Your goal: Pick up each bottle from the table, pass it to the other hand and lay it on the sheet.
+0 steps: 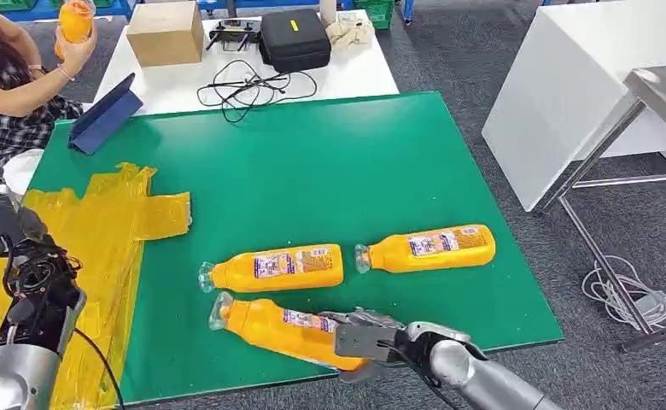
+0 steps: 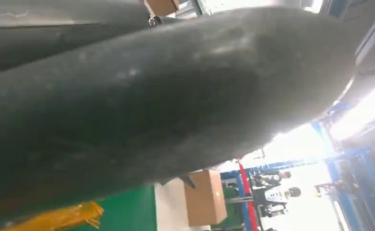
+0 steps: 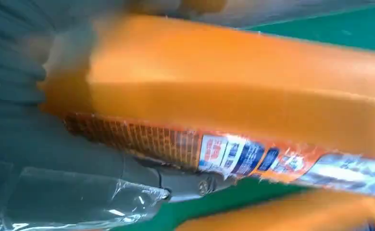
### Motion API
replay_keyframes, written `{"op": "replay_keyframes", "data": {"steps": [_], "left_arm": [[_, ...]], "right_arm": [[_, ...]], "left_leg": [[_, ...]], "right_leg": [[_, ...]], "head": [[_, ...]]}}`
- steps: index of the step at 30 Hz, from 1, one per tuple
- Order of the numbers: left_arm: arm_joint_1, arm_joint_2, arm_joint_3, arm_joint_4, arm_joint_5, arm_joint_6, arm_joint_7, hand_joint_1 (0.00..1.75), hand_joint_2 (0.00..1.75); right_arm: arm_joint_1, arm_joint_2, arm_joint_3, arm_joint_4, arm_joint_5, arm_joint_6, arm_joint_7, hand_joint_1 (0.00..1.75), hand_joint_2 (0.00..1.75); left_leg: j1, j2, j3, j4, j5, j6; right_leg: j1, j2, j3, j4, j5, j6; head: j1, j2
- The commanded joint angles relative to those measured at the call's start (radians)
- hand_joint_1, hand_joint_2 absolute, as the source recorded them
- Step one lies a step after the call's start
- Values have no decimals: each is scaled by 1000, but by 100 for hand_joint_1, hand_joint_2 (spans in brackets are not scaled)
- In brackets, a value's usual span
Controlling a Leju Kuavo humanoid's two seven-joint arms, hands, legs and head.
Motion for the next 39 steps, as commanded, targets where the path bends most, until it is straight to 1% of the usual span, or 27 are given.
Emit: {"op": "replay_keyframes", "data": {"steps": [1,2,4,5,6,10,11,12,13,14,15,17,19,20,22,23,26,27,31,32,33,36,38,39], "left_arm": [[2,14,27,39,59,-96,2,0,0],[-4,13,32,52,79,-131,13,0,0],[-6,-1,43,47,194,-337,83,0,0],[-3,-8,46,36,242,-401,131,0,175],[10,-23,41,-8,303,-474,167,0,175],[15,-31,33,-29,308,-466,177,0,175],[28,-36,31,-60,369,-535,211,0,175],[54,-46,12,-121,423,-594,243,0,175],[74,-54,-10,-174,444,-617,262,0,175],[109,-69,-43,-253,465,-622,296,0,175],[140,-78,-74,-321,479,-642,306,0,175],[181,-102,-137,-418,506,-644,346,0,175],[196,-105,-193,-452,557,-661,380,0,175],[195,-104,-226,-460,574,-670,383,0,175],[193,-101,-239,-460,582,-661,381,0,175],[188,-97,-255,-458,584,-659,379,0,175],[141,-105,-304,-428,596,-667,385,0,175],[134,-106,-309,-423,596,-665,385,0,175],[132,-102,-310,-418,594,-665,385,0,175],[126,-104,-313,-413,593,-663,387,0,175],[120,-104,-323,-403,594,-671,401,0,175],[107,-107,-347,-375,562,-669,391,0,175],[91,-112,-353,-359,557,-666,388,0,175],[91,-112,-353,-359,557,-666,388,0,175]], "right_arm": [[-9,3,-202,-108,-133,2,-20,175,175],[-1,5,-218,-120,-144,-6,-26,175,175],[20,4,-277,-163,-191,-19,-41,175,175],[21,9,-304,-176,-211,-25,-42,175,175],[15,22,-334,-192,-218,-39,-40,175,175],[5,25,-339,-198,-221,-37,-24,175,175],[-6,39,-348,-198,-212,-58,-32,175,175],[-32,55,-359,-199,-206,-67,-33,175,175],[-56,69,-366,-199,-201,-72,-29,175,175],[-84,90,-380,-199,-188,-84,-19,175,175],[-114,93,-371,-192,-157,-87,5,175,175],[-162,122,-391,-159,-141,-98,33,175,175],[-205,153,-401,-113,-110,-110,44,175,175],[-236,179,-404,-73,-94,-117,49,175,175],[-247,190,-404,-57,-87,-120,49,175,175],[-272,206,-393,-22,-53,-148,55,175,175],[-412,298,-324,192,47,-225,87,175,175],[-428,313,-318,221,52,-234,84,175,175],[-428,313,-314,232,54,-243,74,175,175],[-441,325,-302,257,69,-247,87,175,175],[-454,350,-292,302,80,-251,99,175,175],[-491,426,-270,450,105,-283,79,175,175],[-509,463,-258,491,113,-293,79,175,175],[-509,463,-258,491,113,-293,79,175,175]], "left_leg": [[1,2,-1,2,-2,-2],[1,1,-2,2,-2,-2],[0,-1,-3,0,0,-1],[1,-2,-3,1,-1,-2],[1,-2,-4,1,0,-1],[1,-2,-6,2,0,-1],[1,0,-7,0,0,0],[1,-1,-6,1,-1,-1],[0,1,-7,0,0,0],[1,1,-7,1,-1,-1],[0,1,-8,2,-1,-1],[0,2,-9,3,-1,-1],[0,1,-10,1,1,0],[0,1,-9,2,0,-1],[1,1,-10,2,0,0],[0,1,-9,2,0,-1],[0,3,-9,2,0,-1],[0,4,-9,2,0,-1],[1,1,-8,2,1,-3],[1,0,-8,1,2,-2],[1,0,-8,1,2,-2],[1,1,-7,1,2,-2],[2,2,-7,1,2,-2],[2,2,-7,1,2,-2]], "right_leg": [[0,2,-3,2,0,-3],[1,1,-3,1,0,-3],[1,-1,-4,0,0,-2],[1,-3,-4,1,-1,-3],[0,-3,-5,1,0,-3],[1,-2,-6,1,0,-3],[1,-2,-7,0,1,-2],[1,-2,-6,0,0,-3],[0,0,-8,0,1,-2],[0,0,-7,1,0,-3],[0,0,-8,2,0,-3],[0,1,-10,3,0,-2],[0,0,-10,1,1,-2],[0,0,-10,2,0,-2],[0,0,-10,1,1,-2],[0,0,-9,1,1,-2],[0,2,-10,1,2,-2],[0,3,-10,2,2,-3],[1,0,-9,2,1,-3],[1,-1,-9,1,1,-3],[1,-1,-8,1,1,-3],[1,0,-8,1,1,-3],[1,2,-8,2,1,-3],[1,2,-8,2,1,-3]], "head": [[-1,0],[0,0],[0,0],[-1,0],[0,0],[0,0],[0,0],[0,0],[0,0],[0,0],[0,0],[-1,0],[-1,0],[-1,0],[0,0],[0,0],[0,0],[0,0],[0,0],[0,0],[0,0],[0,0],[-1,0],[-1,0]]}}
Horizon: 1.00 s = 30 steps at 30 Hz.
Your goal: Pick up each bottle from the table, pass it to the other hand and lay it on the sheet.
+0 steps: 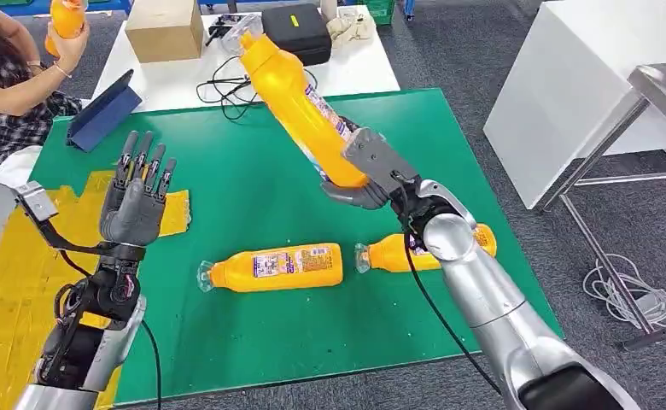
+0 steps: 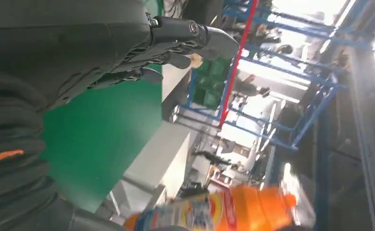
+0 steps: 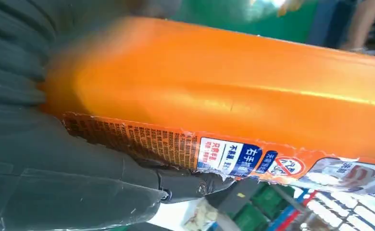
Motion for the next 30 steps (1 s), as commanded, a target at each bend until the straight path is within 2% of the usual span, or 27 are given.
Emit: {"op": "replay_keyframes", "data": {"steps": [1,3,14,30], "left_arm": [[-71,-13,-73,86,-35,2,-5,0,175],[-83,-16,-75,92,-36,4,-4,0,175],[-84,-15,-75,94,-36,4,-4,0,175],[-84,-15,-75,94,-36,4,-4,0,175]], "right_arm": [[-147,156,84,353,28,-34,-6,175,175],[-156,177,92,367,32,-36,-1,175,175],[-159,170,89,370,32,-37,-2,175,175],[-159,170,89,370,32,-37,-2,175,175]], "left_leg": [[0,2,3,1,-2,-2],[0,2,2,1,-1,-1],[2,-3,2,2,-2,-2],[1,-2,0,1,0,-1]], "right_leg": [[0,2,3,1,-1,-1],[0,2,1,1,0,-1],[1,-3,3,1,-2,-1],[0,-2,0,1,-1,-1]], "head": [[0,0],[0,0],[0,0],[0,0]]}}
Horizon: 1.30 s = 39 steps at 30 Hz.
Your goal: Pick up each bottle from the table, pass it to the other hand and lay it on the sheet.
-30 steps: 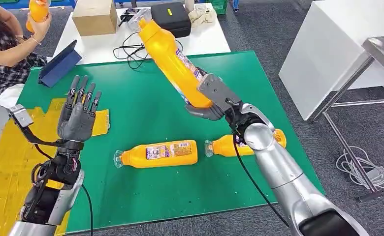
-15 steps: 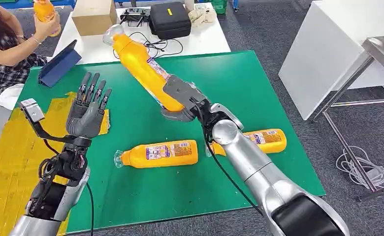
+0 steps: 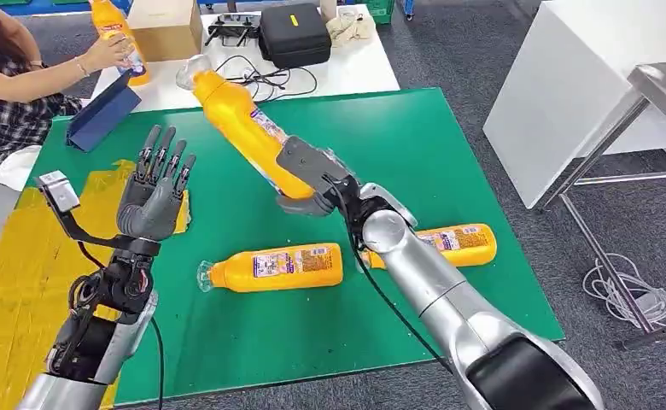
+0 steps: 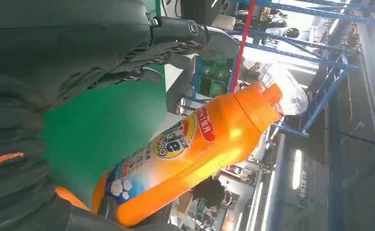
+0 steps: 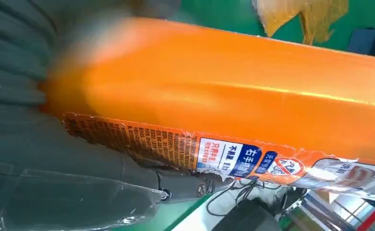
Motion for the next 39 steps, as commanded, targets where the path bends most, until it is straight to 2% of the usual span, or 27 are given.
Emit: {"op": "replay_keyframes", "data": {"steps": [1,39], "left_arm": [[-45,-6,-21,71,-5,2,2,0,175],[-45,-6,-21,71,-5,2,2,0,175]], "right_arm": [[-63,4,15,69,-1,-2,1,175,175],[-63,4,15,69,-1,-2,1,175,175]], "left_leg": [[1,-3,2,2,-2,-2],[1,-3,2,2,-2,-2]], "right_leg": [[0,-2,3,1,-2,-1],[1,-2,3,2,-2,-1]], "head": [[0,0],[0,0]]}}
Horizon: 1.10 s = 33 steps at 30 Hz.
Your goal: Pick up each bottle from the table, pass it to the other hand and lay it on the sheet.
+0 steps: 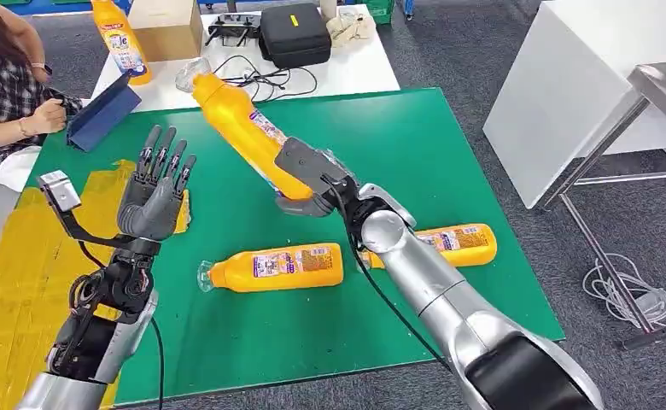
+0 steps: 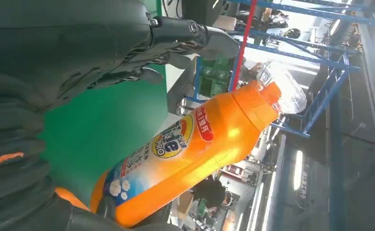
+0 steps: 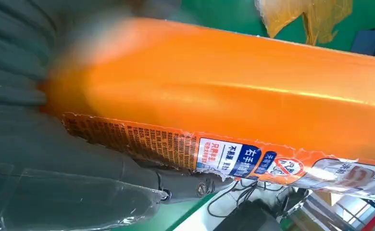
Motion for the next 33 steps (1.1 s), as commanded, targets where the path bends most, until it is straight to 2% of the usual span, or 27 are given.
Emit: {"op": "replay_keyframes", "data": {"steps": [1,17,18,19,20,23,24,25,26,33], "left_arm": [[-42,-6,-21,63,-5,2,2,0,175],[-42,-6,-21,63,-5,2,2,0,175],[-230,-40,-108,314,12,34,166,0,175],[-306,-63,-132,429,14,27,125,0,175],[-350,-75,-148,501,19,21,95,0,175],[-355,-71,-161,519,25,17,78,0,175],[-351,-68,-162,515,27,16,76,0,175],[-347,-65,-163,510,28,16,76,0,175],[-345,-64,-164,507,29,16,76,0,175],[-341,-62,-165,501,30,17,76,0,175]], "right_arm": [[-58,2,8,58,-1,-1,1,175,175],[-58,2,8,58,-1,-1,1,175,175],[-38,121,435,-7,419,75,9,175,175],[15,182,488,-59,425,66,125,175,175],[30,182,560,-120,374,58,210,175,175],[5,182,584,-90,333,40,207,175,175],[-3,180,579,-78,329,37,196,175,175],[-9,174,576,-72,326,36,184,175,175],[-12,170,574,-69,325,35,179,175,175],[-17,166,571,-64,323,35,170,175,175]], "left_leg": [[1,-3,2,1,-1,-2],[0,-2,1,1,-1,-1],[0,-2,1,0,0,-1],[0,-3,-1,3,-1,-1],[1,-1,1,1,-1,-3],[2,-2,3,-1,1,-4],[2,1,0,0,1,-3],[2,1,1,0,0,-3],[2,-3,1,0,2,-3],[4,-1,-4,0,3,-5]], "right_leg": [[1,-3,3,1,-2,-1],[0,-2,2,1,-1,-1],[0,-2,1,1,-1,0],[0,-3,0,4,-2,-1],[1,-1,0,2,-1,-2],[2,-1,3,0,-1,-2],[3,1,-1,0,2,-5],[3,1,-2,1,1,-6],[3,-3,-1,1,1,-7],[4,0,-5,1,3,-7]], "head": [[0,0],[0,0],[0,0],[0,0],[0,0],[0,0],[-1,0],[-6,0],[-5,0],[-5,0]]}}
